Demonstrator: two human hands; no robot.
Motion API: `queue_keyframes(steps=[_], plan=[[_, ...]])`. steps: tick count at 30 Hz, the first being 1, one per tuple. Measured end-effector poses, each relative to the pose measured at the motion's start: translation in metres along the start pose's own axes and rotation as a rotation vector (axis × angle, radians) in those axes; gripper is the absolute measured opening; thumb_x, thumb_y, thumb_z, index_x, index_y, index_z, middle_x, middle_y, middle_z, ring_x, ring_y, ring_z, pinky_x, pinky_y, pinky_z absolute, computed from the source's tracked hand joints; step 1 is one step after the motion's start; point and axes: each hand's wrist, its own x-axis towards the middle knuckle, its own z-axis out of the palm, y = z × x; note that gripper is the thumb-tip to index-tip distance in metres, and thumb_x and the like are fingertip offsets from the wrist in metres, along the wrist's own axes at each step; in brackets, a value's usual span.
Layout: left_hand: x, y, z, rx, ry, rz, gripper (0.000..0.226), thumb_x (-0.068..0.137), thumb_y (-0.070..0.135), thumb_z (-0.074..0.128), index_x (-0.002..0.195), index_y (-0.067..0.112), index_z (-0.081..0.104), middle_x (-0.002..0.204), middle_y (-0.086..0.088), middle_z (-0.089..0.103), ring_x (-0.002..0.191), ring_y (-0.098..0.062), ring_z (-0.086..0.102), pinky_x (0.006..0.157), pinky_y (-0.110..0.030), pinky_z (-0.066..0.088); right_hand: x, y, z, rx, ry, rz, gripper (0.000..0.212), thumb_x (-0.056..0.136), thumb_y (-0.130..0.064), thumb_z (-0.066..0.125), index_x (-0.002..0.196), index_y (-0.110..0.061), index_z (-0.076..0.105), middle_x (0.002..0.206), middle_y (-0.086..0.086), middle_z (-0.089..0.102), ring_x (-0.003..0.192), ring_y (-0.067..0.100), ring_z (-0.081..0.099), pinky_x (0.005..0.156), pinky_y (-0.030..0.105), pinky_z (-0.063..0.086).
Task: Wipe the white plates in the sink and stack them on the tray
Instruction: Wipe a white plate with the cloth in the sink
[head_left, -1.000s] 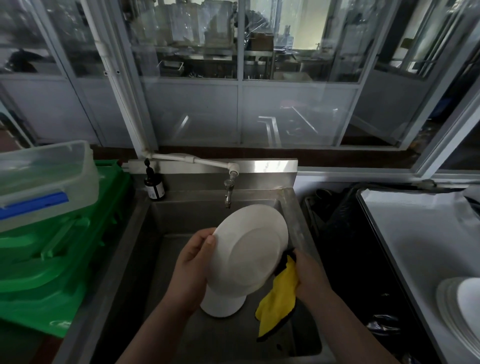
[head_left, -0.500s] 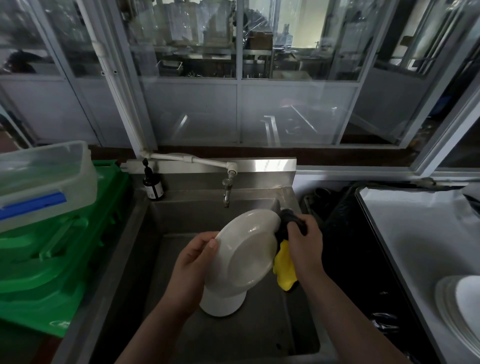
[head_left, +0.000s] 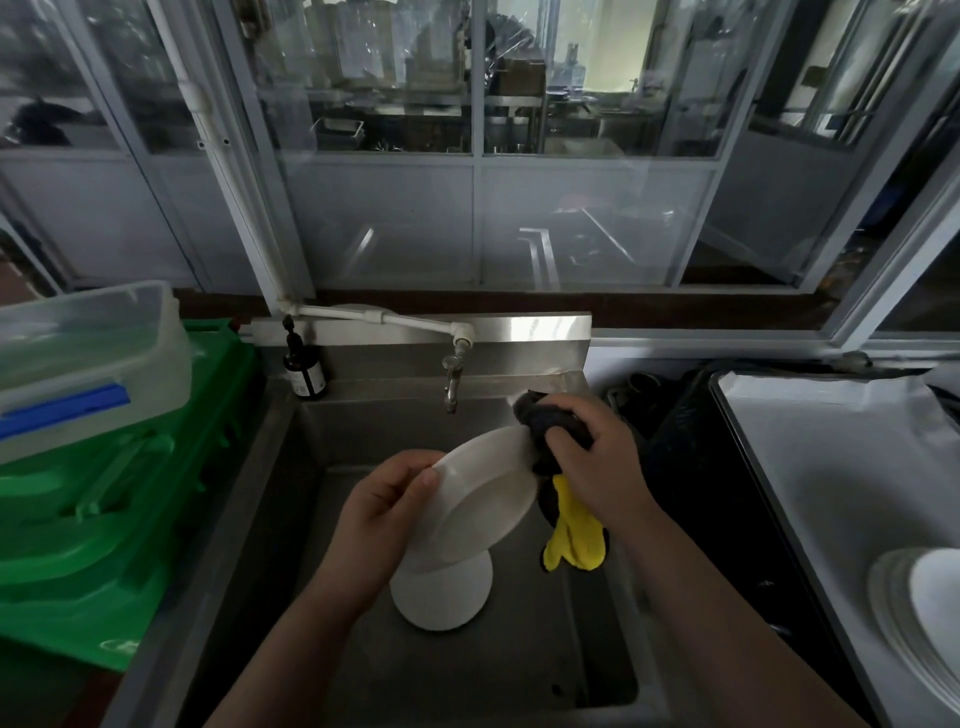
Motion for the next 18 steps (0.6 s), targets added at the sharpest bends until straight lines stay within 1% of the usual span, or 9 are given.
queue_keyframes(steps=[2, 3, 6, 8, 10, 12, 15, 17, 18], plan=[[0.0, -0.002, 0.003, 0.066, -0.004, 0.005, 0.021, 0.1, 0.01, 0.054, 0.104, 0.019, 0.073, 0.101, 0.016, 0.07, 0.096, -0.004, 0.064, 0.08, -0.012, 0.048, 0.002, -0.008, -0.002, -0.055, -0.109, -0.043, 0.029, 0.076, -0.021, 0.056, 0.092, -0.043, 0.065, 0.099, -0.009, 0.066, 0.097, 0.002, 0.059, 0.084, 0.016, 0.045], [0.001, -0.004, 0.005, 0.086, 0.0, 0.008, 0.022, 0.1, 0.009, 0.055, 0.103, 0.02, 0.073, 0.1, 0.018, 0.07, 0.097, -0.003, 0.064, 0.08, -0.011, 0.047, 0.003, -0.012, -0.002, -0.081, -0.171, -0.074, 0.028, 0.075, -0.023, 0.056, 0.095, -0.04, 0.066, 0.099, -0.009, 0.064, 0.097, 0.005, 0.059, 0.084, 0.02, 0.046], [0.001, -0.013, 0.013, 0.064, 0.027, -0.017, 0.024, 0.099, 0.007, 0.056, 0.101, 0.024, 0.073, 0.098, 0.02, 0.072, 0.096, 0.0, 0.065, 0.081, -0.01, 0.046, -0.004, -0.029, 0.01, -0.187, -0.345, -0.207, 0.026, 0.078, -0.017, 0.061, 0.101, -0.027, 0.068, 0.097, -0.011, 0.057, 0.091, 0.004, 0.056, 0.078, 0.019, 0.044], [0.0, -0.018, 0.018, 0.026, 0.042, -0.041, 0.022, 0.099, 0.008, 0.056, 0.101, 0.022, 0.073, 0.1, 0.015, 0.073, 0.097, -0.001, 0.066, 0.082, -0.012, 0.046, -0.012, -0.033, 0.021, -0.265, -0.38, -0.271, 0.023, 0.082, -0.019, 0.061, 0.104, -0.024, 0.066, 0.098, -0.01, 0.052, 0.087, 0.006, 0.054, 0.074, 0.022, 0.044], [-0.001, -0.021, 0.021, -0.016, 0.043, -0.079, 0.022, 0.1, 0.009, 0.054, 0.103, 0.019, 0.074, 0.103, 0.01, 0.074, 0.099, -0.004, 0.066, 0.084, -0.015, 0.048, -0.018, -0.028, 0.028, -0.299, -0.353, -0.28, 0.024, 0.085, -0.026, 0.057, 0.108, -0.025, 0.064, 0.1, -0.011, 0.049, 0.086, 0.006, 0.053, 0.071, 0.024, 0.046], [-0.003, -0.02, 0.023, -0.053, 0.054, -0.116, 0.025, 0.101, 0.008, 0.053, 0.107, 0.021, 0.074, 0.106, 0.01, 0.074, 0.101, -0.005, 0.067, 0.087, -0.02, 0.05, -0.021, -0.02, 0.029, -0.275, -0.293, -0.232, 0.028, 0.084, -0.031, 0.054, 0.11, -0.027, 0.061, 0.101, -0.012, 0.049, 0.088, 0.004, 0.053, 0.074, 0.021, 0.045], [-0.007, -0.02, 0.023, -0.071, 0.079, -0.18, 0.027, 0.102, 0.012, 0.051, 0.107, 0.025, 0.074, 0.104, 0.012, 0.074, 0.097, -0.006, 0.068, 0.087, -0.032, 0.053, -0.023, -0.001, 0.025, -0.186, -0.123, -0.102, 0.027, 0.079, -0.025, 0.056, 0.105, -0.026, 0.064, 0.101, -0.01, 0.055, 0.092, 0.001, 0.054, 0.079, 0.013, 0.041], [-0.011, -0.021, 0.023, -0.084, 0.09, -0.22, 0.026, 0.103, 0.019, 0.049, 0.106, 0.029, 0.073, 0.103, 0.014, 0.073, 0.092, -0.006, 0.067, 0.081, -0.033, 0.053, -0.022, 0.011, 0.019, -0.145, -0.004, 0.022, 0.025, 0.077, -0.024, 0.057, 0.101, -0.029, 0.064, 0.099, -0.01, 0.061, 0.093, 0.001, 0.057, 0.08, 0.016, 0.044], [-0.012, -0.021, 0.022, -0.105, 0.099, -0.237, 0.026, 0.103, 0.022, 0.049, 0.105, 0.03, 0.074, 0.103, 0.013, 0.073, 0.093, -0.009, 0.068, 0.08, -0.034, 0.053, -0.023, 0.017, 0.015, -0.127, 0.039, 0.101, 0.022, 0.079, -0.024, 0.058, 0.098, -0.033, 0.064, 0.097, -0.012, 0.063, 0.091, 0.0, 0.058, 0.078, 0.017, 0.045]])
